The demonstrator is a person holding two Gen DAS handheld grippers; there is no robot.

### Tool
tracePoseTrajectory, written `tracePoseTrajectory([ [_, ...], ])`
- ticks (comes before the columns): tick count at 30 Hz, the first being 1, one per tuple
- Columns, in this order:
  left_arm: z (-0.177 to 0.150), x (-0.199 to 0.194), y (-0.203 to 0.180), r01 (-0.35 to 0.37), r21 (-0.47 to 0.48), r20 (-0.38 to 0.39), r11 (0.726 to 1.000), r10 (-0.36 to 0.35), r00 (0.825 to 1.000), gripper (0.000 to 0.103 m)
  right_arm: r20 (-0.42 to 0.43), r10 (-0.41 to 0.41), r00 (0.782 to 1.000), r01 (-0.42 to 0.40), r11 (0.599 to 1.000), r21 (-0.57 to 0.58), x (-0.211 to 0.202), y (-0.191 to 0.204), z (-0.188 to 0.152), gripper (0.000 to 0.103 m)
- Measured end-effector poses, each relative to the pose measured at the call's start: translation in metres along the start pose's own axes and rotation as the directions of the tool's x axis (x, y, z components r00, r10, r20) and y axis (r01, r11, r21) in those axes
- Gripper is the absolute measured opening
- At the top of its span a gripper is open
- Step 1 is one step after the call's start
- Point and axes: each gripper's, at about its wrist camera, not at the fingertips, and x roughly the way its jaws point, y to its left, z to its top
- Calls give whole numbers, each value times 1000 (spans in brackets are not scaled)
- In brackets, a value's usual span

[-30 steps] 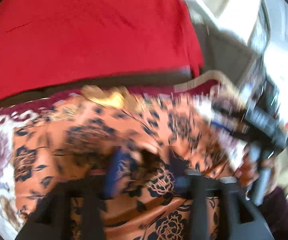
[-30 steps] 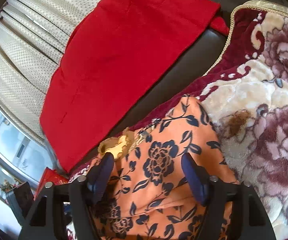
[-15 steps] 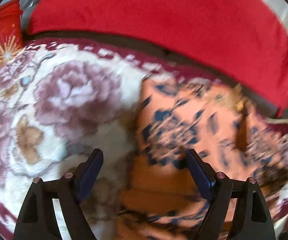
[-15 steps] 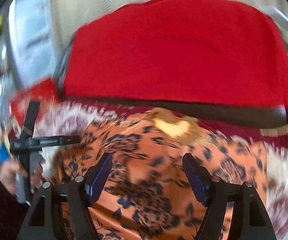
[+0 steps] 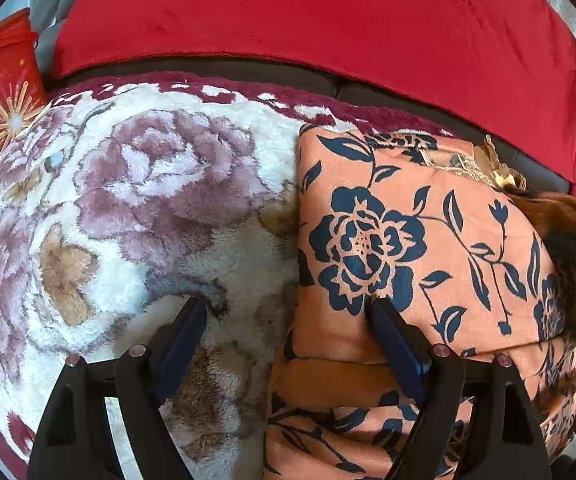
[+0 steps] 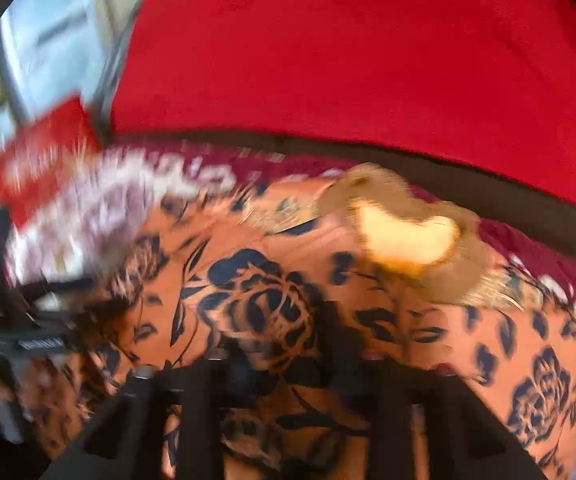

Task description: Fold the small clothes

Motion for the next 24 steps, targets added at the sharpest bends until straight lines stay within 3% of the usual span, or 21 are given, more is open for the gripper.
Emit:
tracePoseTrajectory([
  [3, 0, -10, -6, -29, 12, 48, 1000, 28, 998, 85, 83, -32, 996, 18, 987, 160, -34, -46, -15, 12],
  [6, -1, -24, -18, -49, 46, 119, 998, 44, 992, 85, 139, -46, 989, -7, 933, 360, -64, -107, -49, 13],
  [9, -3, -28, -31, -74, 88, 139, 993, 61, 988, 85, 155, -26, 988, -60, 850, 523, -81, -159, -97, 18],
  [11, -3, -29, -35, -70, 86, 148, 994, 57, 987, 85, 145, 20, 989, -108, 769, 631, -88, -182, -126, 20],
  [13, -2, -35, -40, -62, 92, 184, 994, 44, 982, 85, 181, 23, 983, -140, 733, 666, -100, -191, -139, 26],
  [14, -3, -38, -44, -63, 98, 203, 993, 42, 978, 85, 214, 4, 977, -149, 732, 665, -108, -192, -139, 35],
  [15, -3, -42, -48, -65, 109, 223, 992, 40, 974, 85, 240, -9, 971, -155, 737, 658, -115, -192, -137, 61],
  [17, -2, -42, -56, -48, 138, 240, 989, 13, 971, 85, 283, -23, 959, -167, 760, 628, -124, -188, -123, 92],
  [20, -2, -32, -64, -15, 159, 198, 987, -17, 980, 85, 265, -30, 964, -129, 818, 561, -112, -178, -95, 90],
  [21, -1, -26, -66, -1, 159, 167, 987, -26, 986, 85, 230, -19, 973, -113, 828, 550, -102, -177, -86, 84],
  [22, -1, -19, -67, 9, 157, 130, 987, -30, 991, 85, 187, -8, 982, -97, 831, 547, -88, -176, -78, 74],
  [23, -3, -14, -68, 11, 157, 109, 988, -28, 994, 85, 144, 17, 989, -94, 832, 547, -72, -178, -74, 53],
  [24, -4, -8, -68, 0, 161, 87, 987, -14, 996, 85, 96, 32, 995, -80, 835, 545, -58, -178, -70, 39],
])
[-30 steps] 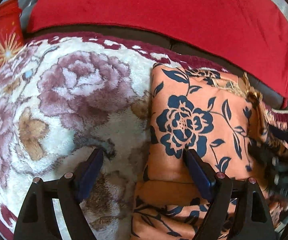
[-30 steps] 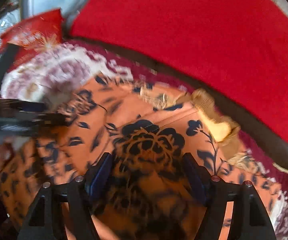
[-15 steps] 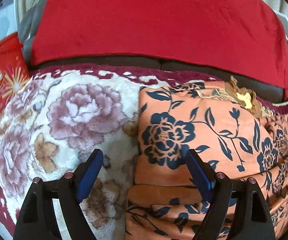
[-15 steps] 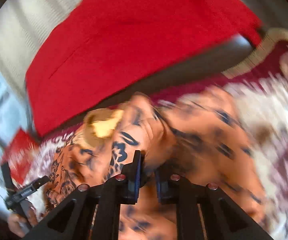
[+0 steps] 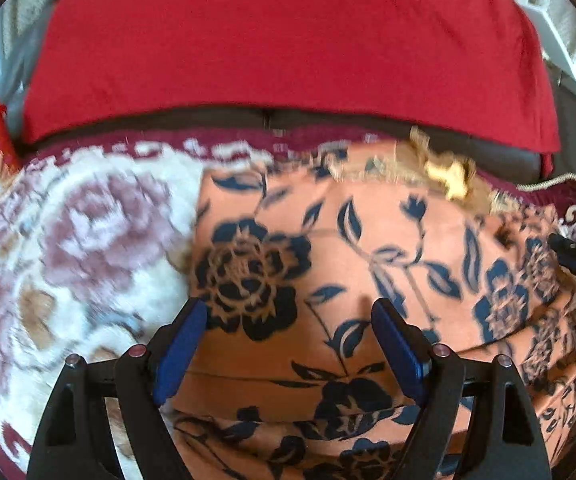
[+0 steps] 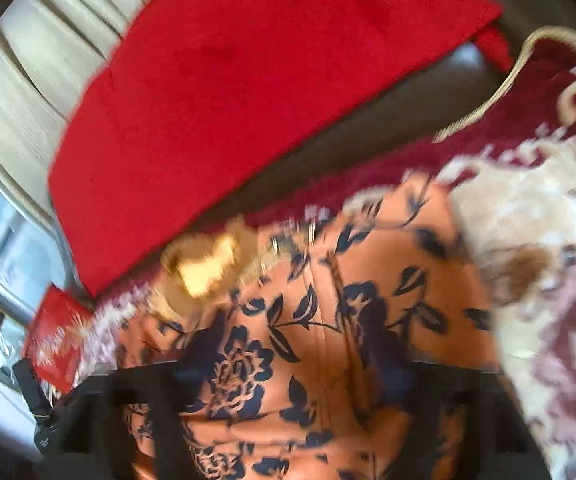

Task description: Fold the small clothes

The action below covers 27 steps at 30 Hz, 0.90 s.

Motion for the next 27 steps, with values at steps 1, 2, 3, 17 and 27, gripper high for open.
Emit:
tracePoseTrajectory([
  [1, -1, 2, -1, -8, 6, -5, 1000, 8, 1000, 85, -38, -35, 999, 35, 999, -14, 12, 2, 0, 34],
  [2, -2, 2, -2, -12, 12, -2, 1000, 12, 1000, 85, -53, -62, 997, 59, 997, -48, 19, 8, -3, 26],
  [3, -2, -1, -3, -20, 19, 7, 1000, 20, 1000, 85, -46, -75, 996, 70, 993, -96, 19, 16, -7, 7],
  [17, -8, 1, -11, -68, 55, 16, 996, 67, 998, 89, 45, -104, 994, 103, 994, 23, -18, -14, -42, 19],
  [27, -13, -5, -22, -47, 80, 39, 996, 43, 998, 89, 145, -26, 989, 41, 994, -100, -63, 24, -51, 56],
])
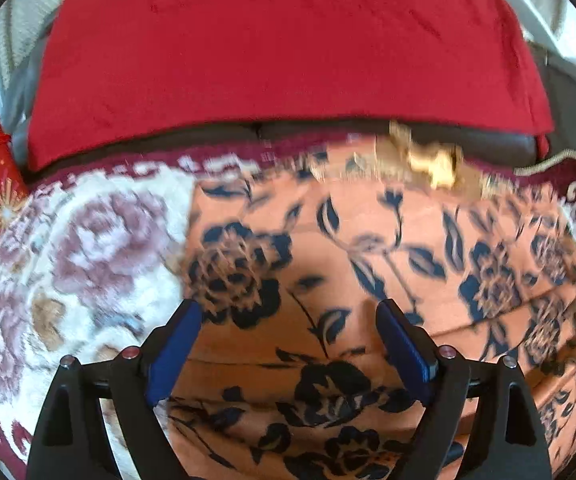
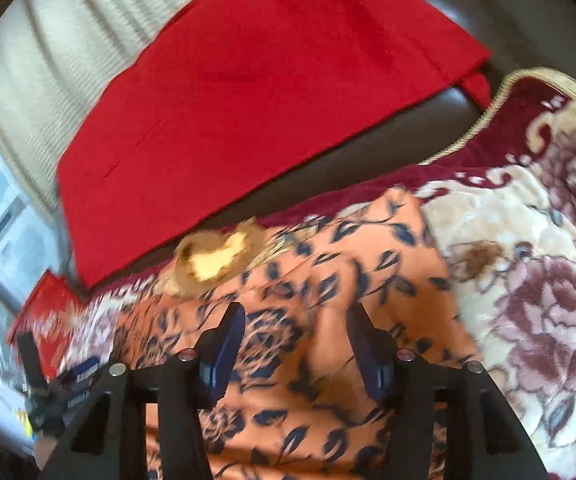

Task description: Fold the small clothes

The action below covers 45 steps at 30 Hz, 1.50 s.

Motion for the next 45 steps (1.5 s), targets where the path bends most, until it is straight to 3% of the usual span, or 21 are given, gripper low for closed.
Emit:
tracePoseTrajectory([
  [5, -6, 7, 0, -12, -54, 8, 998, 12, 1000, 94, -151, -64, 986, 58, 997, -41, 40, -2, -19, 52],
  [10, -4, 0, 2, -28, -50, -17, 998, 28, 999, 95, -67, -21, 998, 20, 1000, -10, 25, 3, -1, 53],
  [12, -2, -10, 6, -26, -57, 30, 998, 28, 999, 95, -26, -27, 999, 27, 999, -28, 23, 9, 10, 53],
  [14, 3, -9, 5, -23, -48, 54, 999, 26, 998, 95, -43, -39, 998, 38, 999, -26, 34, 13, 21, 55],
  [17, 1, 11, 1, -32, -6, -18, 999, 32, 999, 96, -155, -94, 983, 87, 995, -48, 78, 12, 23, 55],
  [19, 0, 12, 3, -27, -13, 2, 1000, 27, 1000, 97, -187, -119, 975, 109, 992, -66, 94, 10, 17, 55],
  [22, 3, 7, 8, -9, -14, -16, 1000, 9, 1000, 97, -175, -77, 982, 68, 996, -56, 76, 15, 19, 55],
  [27, -10, -20, 26, -8, -24, 31, 1000, 9, 999, 97, -127, -36, 991, 29, 998, -53, 13, 11, 5, 56],
  [31, -41, -50, 47, -13, -58, 94, 998, 18, 995, 97, -157, -20, 987, 15, 999, -30, -43, -8, -28, 60],
  [35, -92, -77, 71, -36, -108, 95, 994, 46, 994, 97, -170, -35, 985, 37, 999, 5, -90, -34, -66, 68],
  [38, -138, -97, 88, -47, -171, 53, 984, 56, 997, 97, -177, -26, 984, 37, 998, 58, -117, -52, -95, 69],
  [41, -179, -107, 105, -15, -280, -14, 960, 11, 1000, 97, -221, -6, 975, 34, 992, 119, -122, -60, -125, 69],
  [45, -217, -110, 118, 4, -402, -97, 916, -47, 994, 97, -335, -24, 942, 78, 986, 149, -110, -57, -163, 69],
])
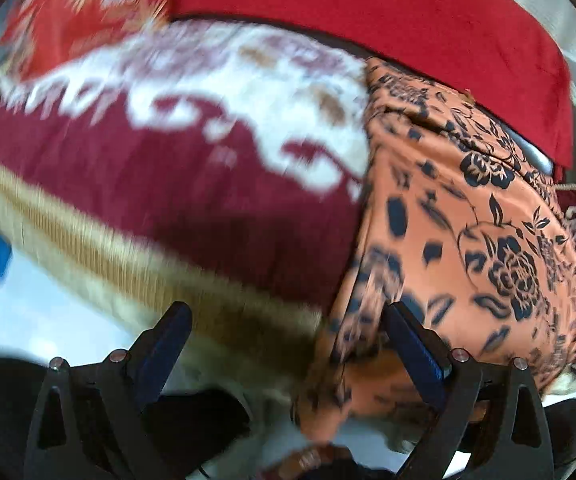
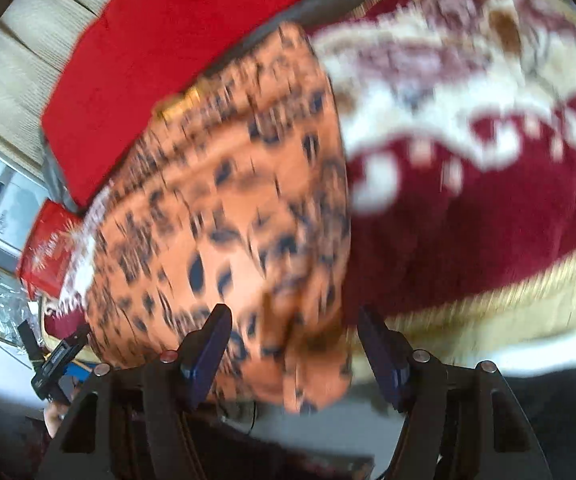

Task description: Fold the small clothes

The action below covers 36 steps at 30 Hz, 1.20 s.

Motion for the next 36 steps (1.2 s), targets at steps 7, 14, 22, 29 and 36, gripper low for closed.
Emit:
tracePoseTrajectory([
  [7, -19, 22, 0, -2, -28, -184, 1000, -4, 983, 97, -58, -51, 997, 53, 998, 42, 24, -2, -23, 69],
  [14, -26, 46, 3, 79, -74, -262, 994, -96, 960, 92, -65, -25, 998, 29, 998, 63, 44, -17, -29, 70],
  [22, -21, 37, -12, 216, -10, -233, 976, -212, 949, 7, -16, 55, 998, -55, 998, -7, 31, -15, -31, 20],
  [29, -2, -25, -28, 384, 97, -166, 918, -366, 916, 6, 68, 229, 971, -230, 973, -5, -23, -18, -30, 18],
  [36, 72, -71, -57, 540, 109, -89, 835, -532, 842, 6, 236, 468, 852, -472, 880, -43, -84, -17, 9, 18],
])
